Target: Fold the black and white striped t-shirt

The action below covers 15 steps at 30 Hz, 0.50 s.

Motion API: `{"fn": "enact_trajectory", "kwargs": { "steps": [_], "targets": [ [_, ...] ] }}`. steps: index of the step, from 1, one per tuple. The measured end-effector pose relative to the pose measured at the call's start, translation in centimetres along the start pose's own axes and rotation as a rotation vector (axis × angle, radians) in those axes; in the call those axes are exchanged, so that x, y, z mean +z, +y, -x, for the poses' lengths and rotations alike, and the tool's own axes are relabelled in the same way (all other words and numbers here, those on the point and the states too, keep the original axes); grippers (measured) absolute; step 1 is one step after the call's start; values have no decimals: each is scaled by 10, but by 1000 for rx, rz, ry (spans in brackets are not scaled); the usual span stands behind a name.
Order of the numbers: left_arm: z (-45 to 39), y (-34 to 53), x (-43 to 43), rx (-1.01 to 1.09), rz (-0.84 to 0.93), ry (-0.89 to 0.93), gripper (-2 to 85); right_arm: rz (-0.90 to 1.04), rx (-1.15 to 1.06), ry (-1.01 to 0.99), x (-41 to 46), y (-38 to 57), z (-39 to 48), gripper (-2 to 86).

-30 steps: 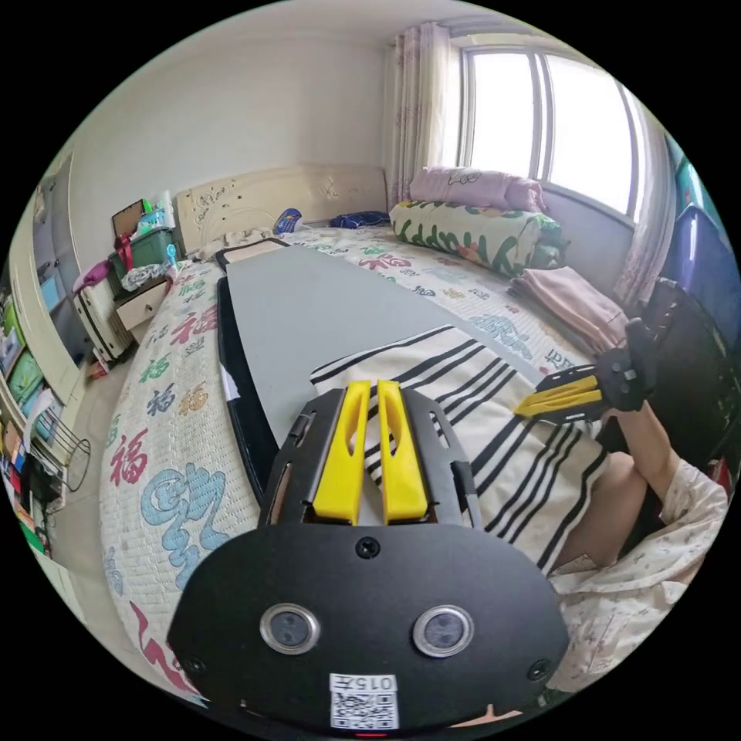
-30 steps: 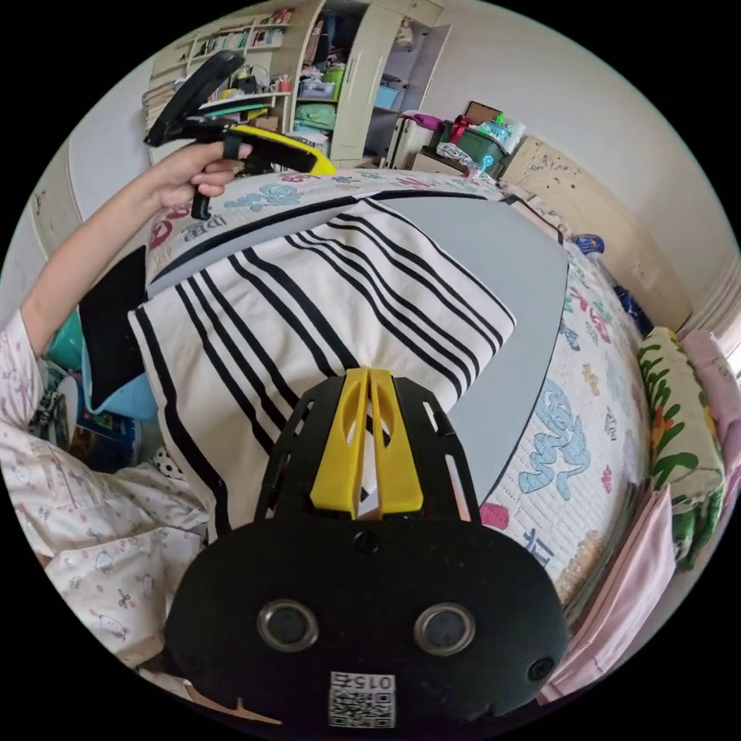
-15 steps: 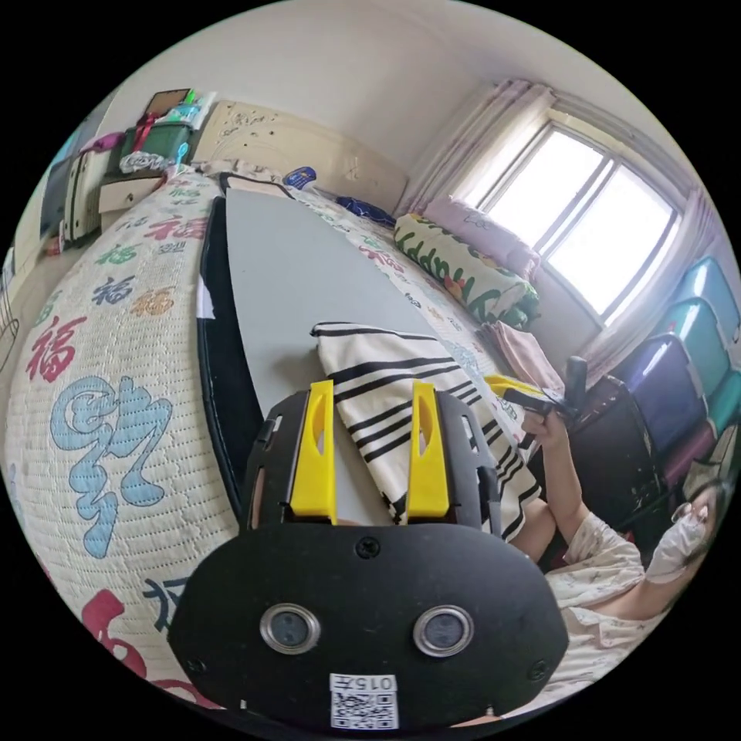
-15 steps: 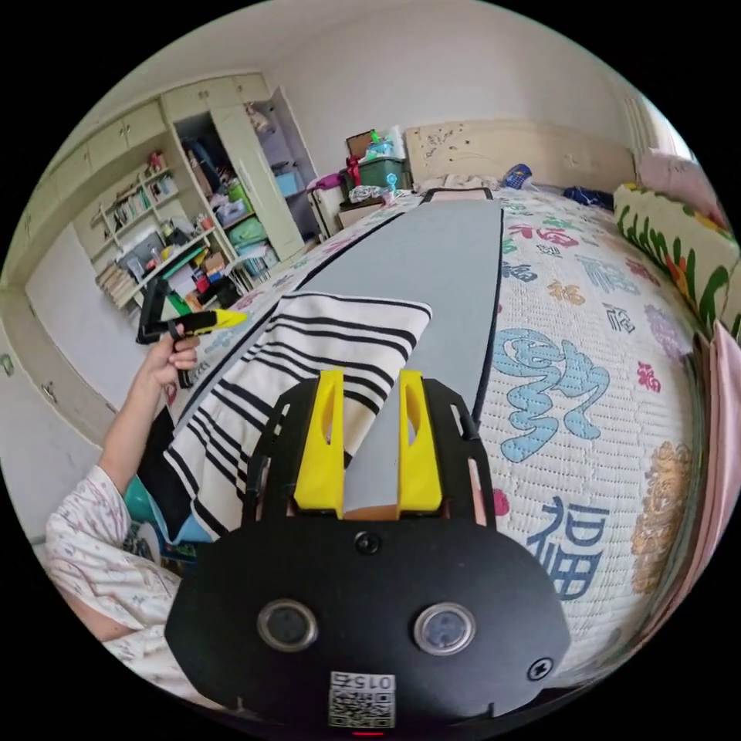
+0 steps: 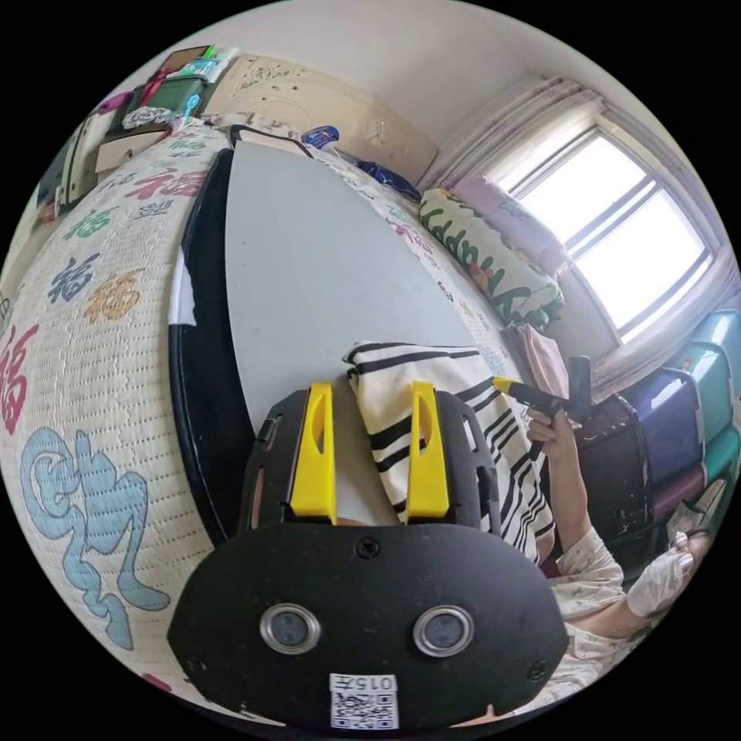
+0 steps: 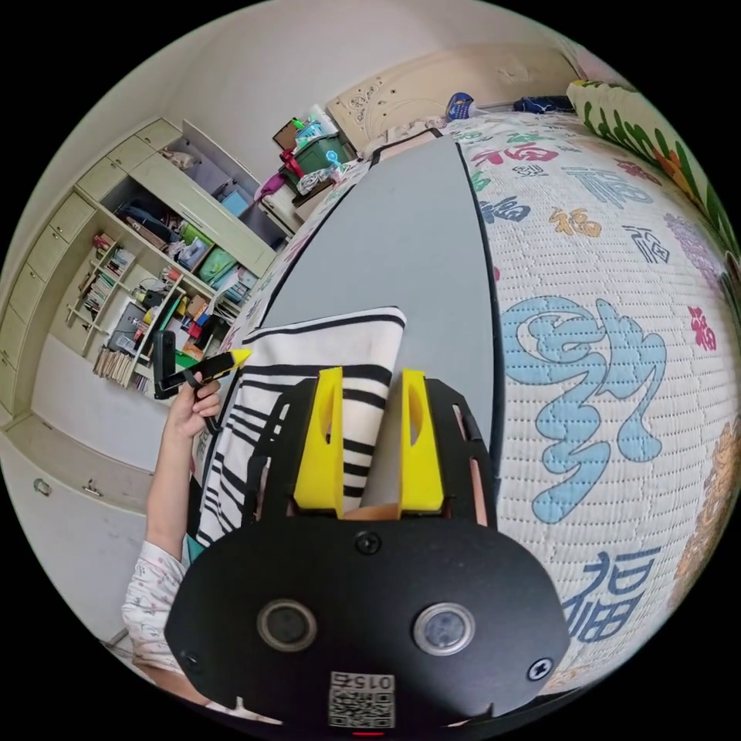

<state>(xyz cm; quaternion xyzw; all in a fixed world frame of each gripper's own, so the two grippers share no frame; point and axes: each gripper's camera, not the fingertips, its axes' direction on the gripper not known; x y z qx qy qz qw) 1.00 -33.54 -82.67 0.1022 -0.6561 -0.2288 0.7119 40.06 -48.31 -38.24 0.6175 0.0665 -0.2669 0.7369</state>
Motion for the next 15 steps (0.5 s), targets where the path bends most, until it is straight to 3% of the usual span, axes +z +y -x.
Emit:
{"fn": "enact_trajectory", "kwargs": {
  "steps": [10, 15],
  "targets": [
    [59, 4, 45, -2, 82, 85, 59, 41, -10, 43, 71, 12, 94, 52],
    [31, 41, 21, 146, -76, -15, 41, -45, -127, 134, 82, 50, 156, 35]
  ]
}}
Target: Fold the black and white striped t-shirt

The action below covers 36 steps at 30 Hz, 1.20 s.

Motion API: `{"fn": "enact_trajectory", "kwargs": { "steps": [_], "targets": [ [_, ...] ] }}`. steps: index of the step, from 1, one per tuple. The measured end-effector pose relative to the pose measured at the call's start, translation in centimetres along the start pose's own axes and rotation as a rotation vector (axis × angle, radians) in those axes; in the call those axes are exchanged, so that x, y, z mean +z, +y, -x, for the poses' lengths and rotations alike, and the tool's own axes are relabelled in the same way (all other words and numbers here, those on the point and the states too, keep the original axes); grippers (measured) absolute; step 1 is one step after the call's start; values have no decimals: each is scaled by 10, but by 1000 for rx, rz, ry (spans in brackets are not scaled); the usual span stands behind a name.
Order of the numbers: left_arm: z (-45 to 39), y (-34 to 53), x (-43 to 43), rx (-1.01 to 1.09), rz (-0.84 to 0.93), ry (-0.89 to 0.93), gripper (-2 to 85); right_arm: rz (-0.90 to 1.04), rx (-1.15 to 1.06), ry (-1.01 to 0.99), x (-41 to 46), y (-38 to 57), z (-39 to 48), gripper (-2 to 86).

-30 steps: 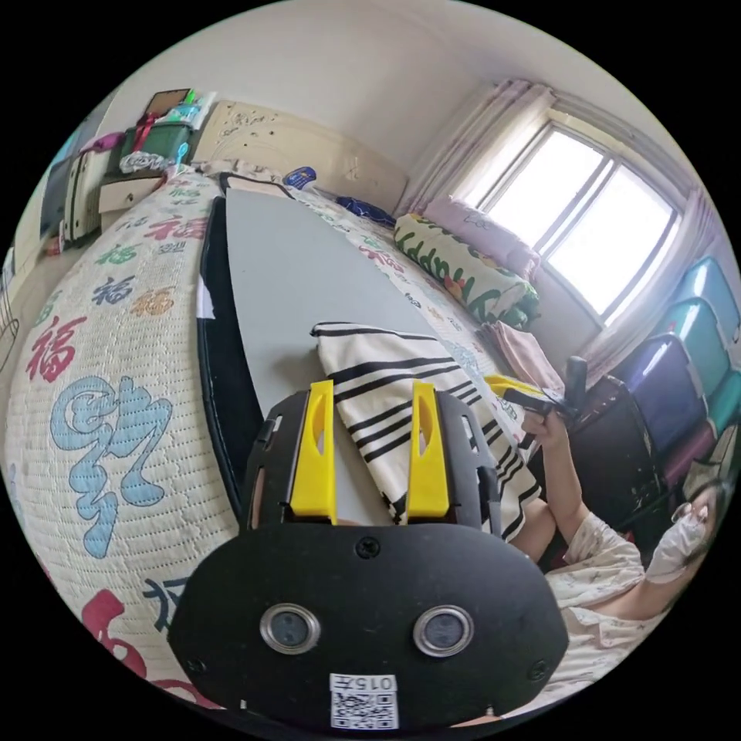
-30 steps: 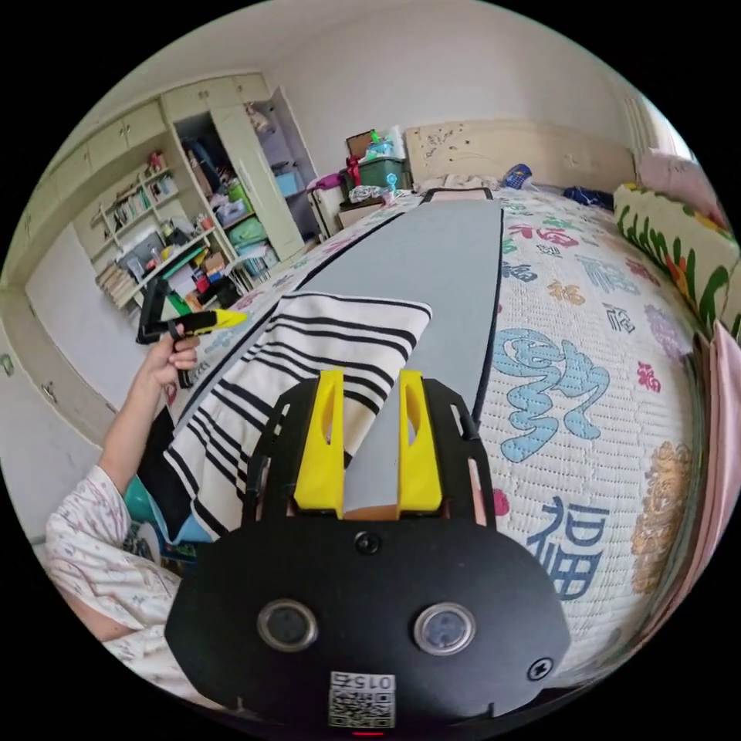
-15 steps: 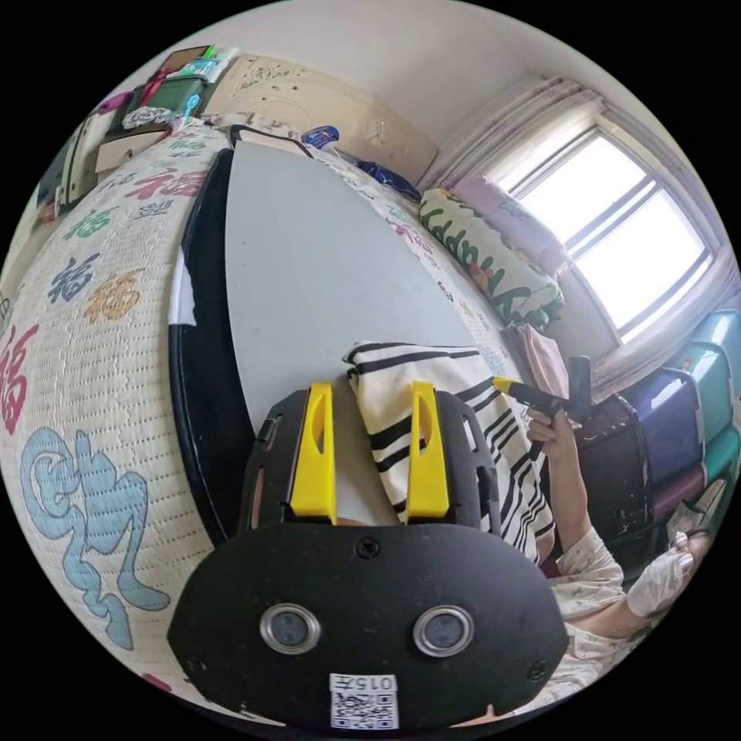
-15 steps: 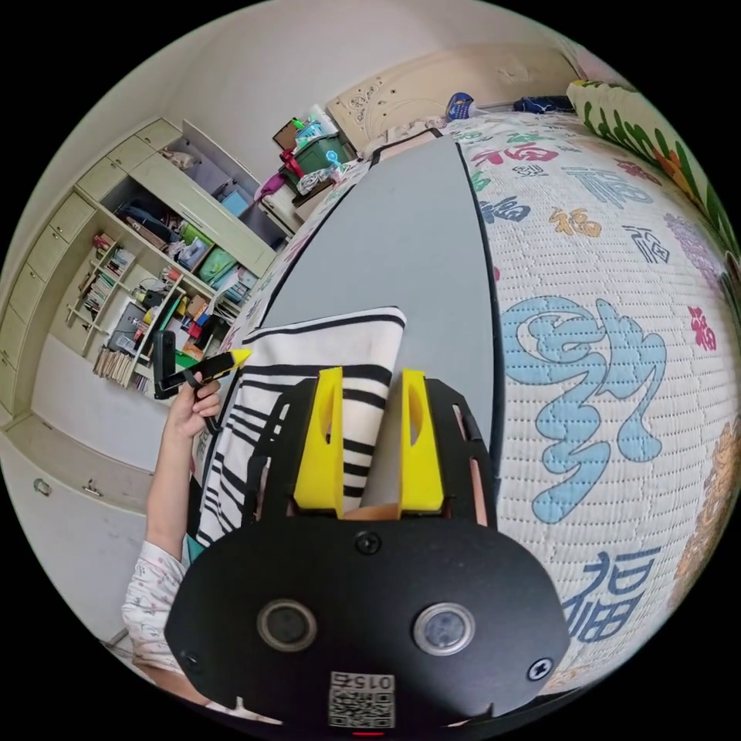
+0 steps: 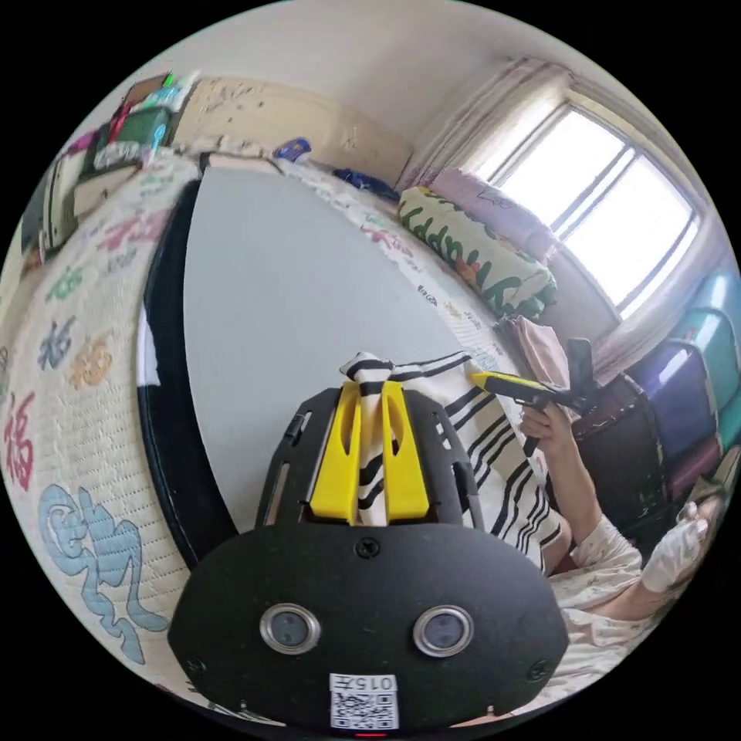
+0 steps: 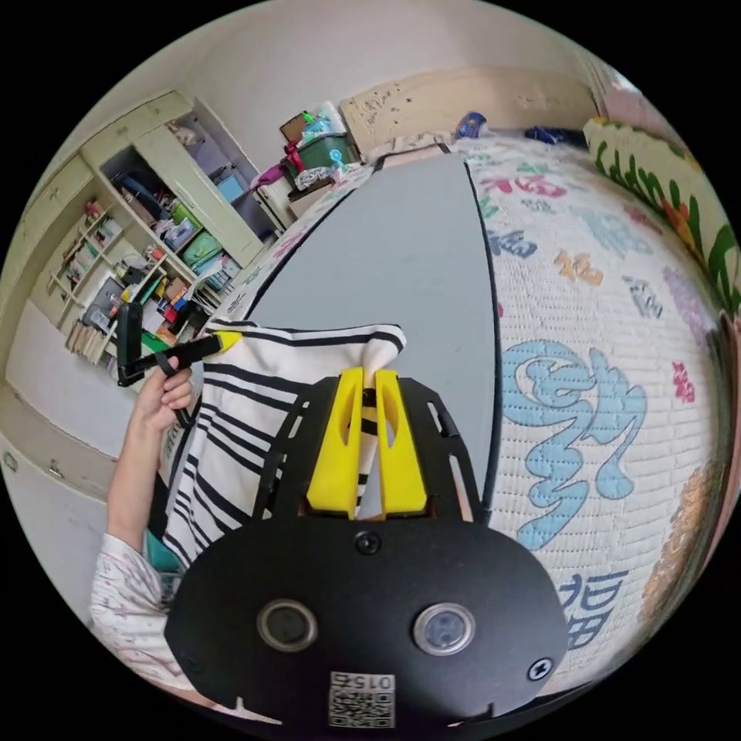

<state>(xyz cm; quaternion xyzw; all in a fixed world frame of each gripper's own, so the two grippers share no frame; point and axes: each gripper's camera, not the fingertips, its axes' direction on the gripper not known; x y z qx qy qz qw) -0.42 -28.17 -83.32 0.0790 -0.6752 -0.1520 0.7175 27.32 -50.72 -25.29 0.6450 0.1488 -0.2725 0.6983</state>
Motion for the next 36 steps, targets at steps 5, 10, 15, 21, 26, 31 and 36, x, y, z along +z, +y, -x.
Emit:
{"fn": "enact_trajectory", "kwargs": {
  "steps": [5, 10, 15, 21, 26, 31, 36],
  "targets": [
    [-77, 35, -44, 220, -161, 44, 34, -225, -76, 43, -71, 59, 50, 27],
    [-167, 80, -69, 451, -334, 197, 31, -526, -179, 344, -197, 142, 109, 25],
    [-237, 111, -53, 629, -431, 265, 32, -707, -196, 631, -299, 207, 151, 22],
    [-289, 123, 7, 703, -490, 490, 31, -823, -168, 1059, -346, 246, 177, 15],
    [-309, 116, 74, 711, -478, 627, 28, -810, -150, 1358, -324, 235, 154, 13],
    [-307, 87, 185, 617, -385, 659, 28, -644, -92, 1464, -264, 185, 47, 18],
    [-300, 47, 303, 540, -314, 504, 31, -445, -105, 1596, -149, 117, -99, 22]
  ]
}}
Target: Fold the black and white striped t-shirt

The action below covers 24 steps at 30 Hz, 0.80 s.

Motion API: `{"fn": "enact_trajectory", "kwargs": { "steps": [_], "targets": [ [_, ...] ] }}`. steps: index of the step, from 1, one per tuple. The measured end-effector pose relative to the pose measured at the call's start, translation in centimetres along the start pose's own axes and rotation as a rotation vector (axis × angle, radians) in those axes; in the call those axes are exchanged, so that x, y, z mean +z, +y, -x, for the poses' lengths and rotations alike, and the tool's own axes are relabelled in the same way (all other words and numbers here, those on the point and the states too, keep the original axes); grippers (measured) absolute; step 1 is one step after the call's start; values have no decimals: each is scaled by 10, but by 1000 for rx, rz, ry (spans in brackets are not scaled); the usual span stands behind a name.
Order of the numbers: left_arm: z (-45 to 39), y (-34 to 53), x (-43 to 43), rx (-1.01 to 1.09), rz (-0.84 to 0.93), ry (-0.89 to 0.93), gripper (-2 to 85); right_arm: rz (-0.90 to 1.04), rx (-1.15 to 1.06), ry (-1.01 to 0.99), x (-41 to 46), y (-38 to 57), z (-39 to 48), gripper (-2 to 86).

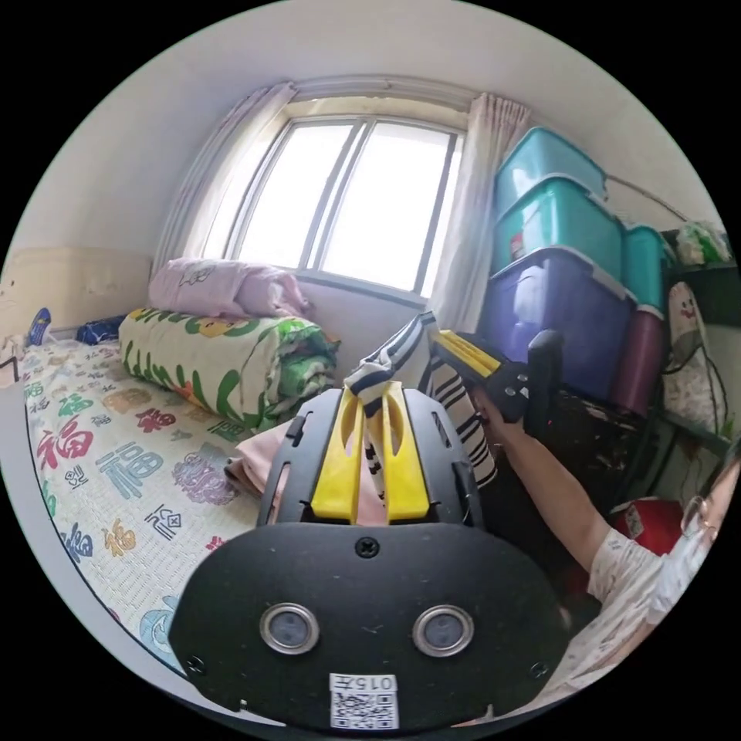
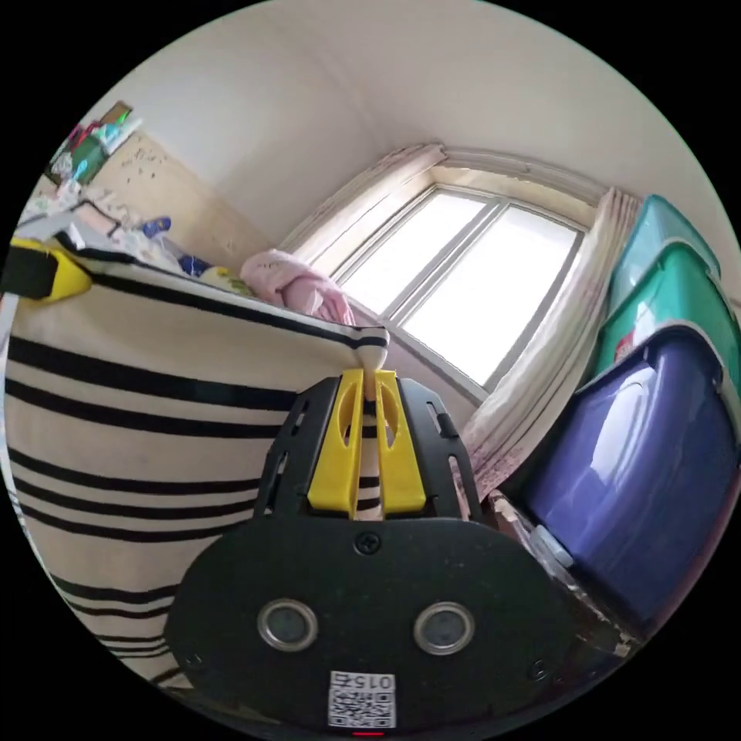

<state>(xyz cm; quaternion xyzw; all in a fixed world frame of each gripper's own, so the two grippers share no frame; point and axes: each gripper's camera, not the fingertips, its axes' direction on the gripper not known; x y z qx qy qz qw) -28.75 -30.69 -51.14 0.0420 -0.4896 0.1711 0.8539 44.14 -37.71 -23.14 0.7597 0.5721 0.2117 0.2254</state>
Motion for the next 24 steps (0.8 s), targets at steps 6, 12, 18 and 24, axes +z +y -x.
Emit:
{"fn": "enact_trajectory", "kwargs": {
  "steps": [6, 12, 18, 24],
  "targets": [
    [75, 29, 134, -56, 184, -202, 34, 232, -129, 63, 178, 32, 164, 29],
    [125, 54, 179, -52, 262, -260, 42, 297, -428, 234, 258, 69, 278, 37],
    [159, 78, 175, -179, 307, -264, 64, 294, -196, 186, 264, 53, 218, 72],
    [147, 66, 90, -126, 262, -395, 71, 153, 60, 136, 197, 51, 112, 60]
  ]
}}
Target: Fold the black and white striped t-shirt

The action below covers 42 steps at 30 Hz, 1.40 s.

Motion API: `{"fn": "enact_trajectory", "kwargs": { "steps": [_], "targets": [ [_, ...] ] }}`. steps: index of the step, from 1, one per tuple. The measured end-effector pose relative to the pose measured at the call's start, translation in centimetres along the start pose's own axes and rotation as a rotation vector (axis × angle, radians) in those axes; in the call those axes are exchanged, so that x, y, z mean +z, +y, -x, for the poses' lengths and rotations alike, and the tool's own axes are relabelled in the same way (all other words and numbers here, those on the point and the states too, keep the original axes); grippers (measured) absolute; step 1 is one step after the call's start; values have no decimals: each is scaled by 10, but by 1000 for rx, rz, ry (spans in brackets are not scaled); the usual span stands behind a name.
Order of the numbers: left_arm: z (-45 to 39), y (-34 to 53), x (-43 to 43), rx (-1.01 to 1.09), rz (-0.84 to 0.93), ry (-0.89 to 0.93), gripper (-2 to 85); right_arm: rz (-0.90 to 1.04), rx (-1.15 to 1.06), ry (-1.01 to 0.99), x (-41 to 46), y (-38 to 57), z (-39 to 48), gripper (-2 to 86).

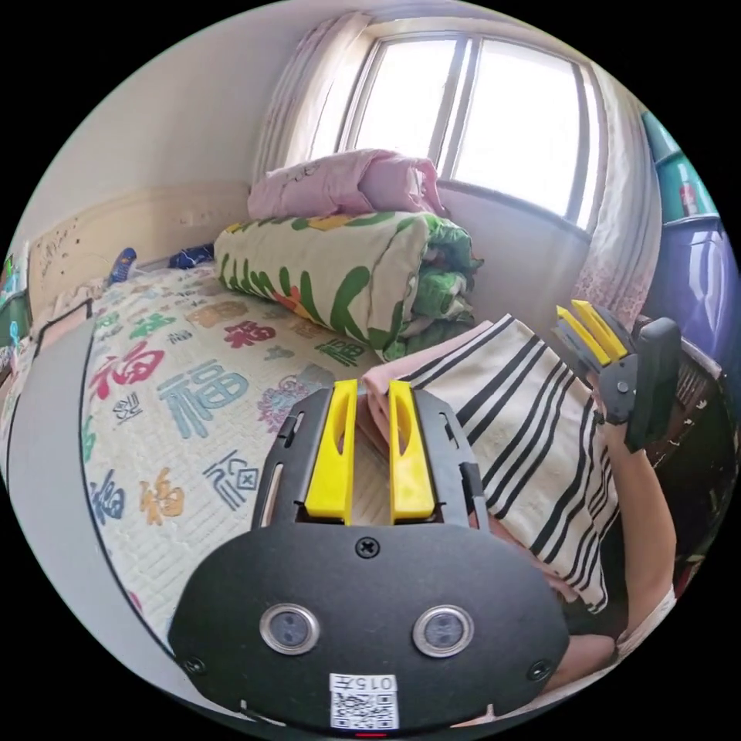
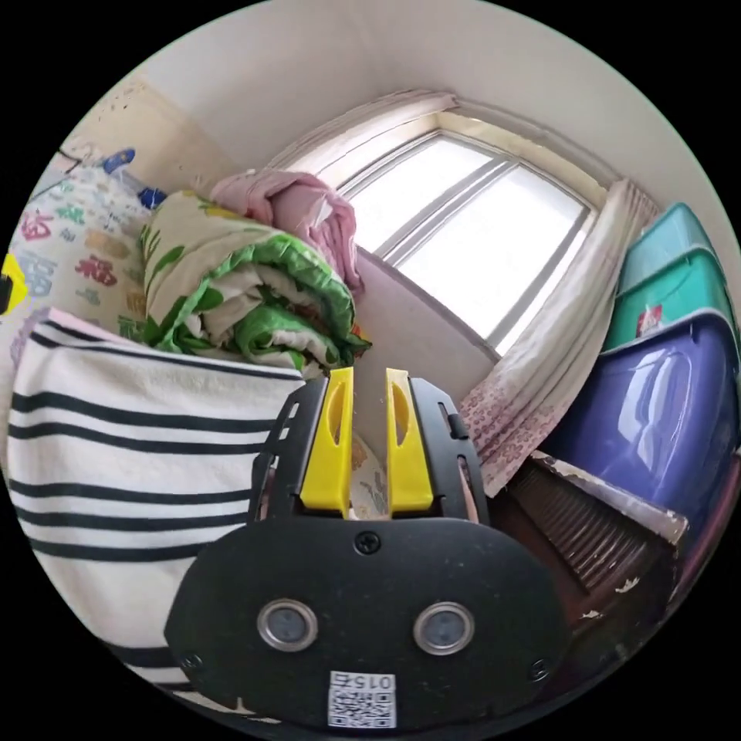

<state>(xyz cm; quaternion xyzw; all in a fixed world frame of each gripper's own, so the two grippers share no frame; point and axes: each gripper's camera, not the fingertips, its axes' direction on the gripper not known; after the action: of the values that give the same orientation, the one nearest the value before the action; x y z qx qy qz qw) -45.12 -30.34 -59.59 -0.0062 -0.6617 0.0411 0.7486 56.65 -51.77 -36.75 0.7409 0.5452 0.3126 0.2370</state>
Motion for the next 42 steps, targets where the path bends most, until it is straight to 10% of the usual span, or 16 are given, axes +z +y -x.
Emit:
{"fn": "enact_trajectory", "kwargs": {
  "steps": [5, 13, 16, 26, 34, 42],
  "targets": [
    [26, 46, -120, 68, -55, 123, 64, -213, 222, -300, -103, 27, -105, 1],
    [62, 196, -352, 154, -241, 180, 60, -533, 766, -1707, -298, 159, -360, -5],
    [79, 243, -401, 83, -272, 298, 61, -728, 783, -1917, -362, 199, -426, -5],
    [105, 349, -490, -8, -306, 575, 55, -794, 830, -2082, -369, 247, -501, -6],
    [81, 359, -544, 24, -303, 466, 11, -874, 824, -2155, -302, 275, -526, -5],
    [72, 361, -573, 35, -370, 434, -8, -1002, 991, -1828, -240, 330, -566, -5]
  ]
}}
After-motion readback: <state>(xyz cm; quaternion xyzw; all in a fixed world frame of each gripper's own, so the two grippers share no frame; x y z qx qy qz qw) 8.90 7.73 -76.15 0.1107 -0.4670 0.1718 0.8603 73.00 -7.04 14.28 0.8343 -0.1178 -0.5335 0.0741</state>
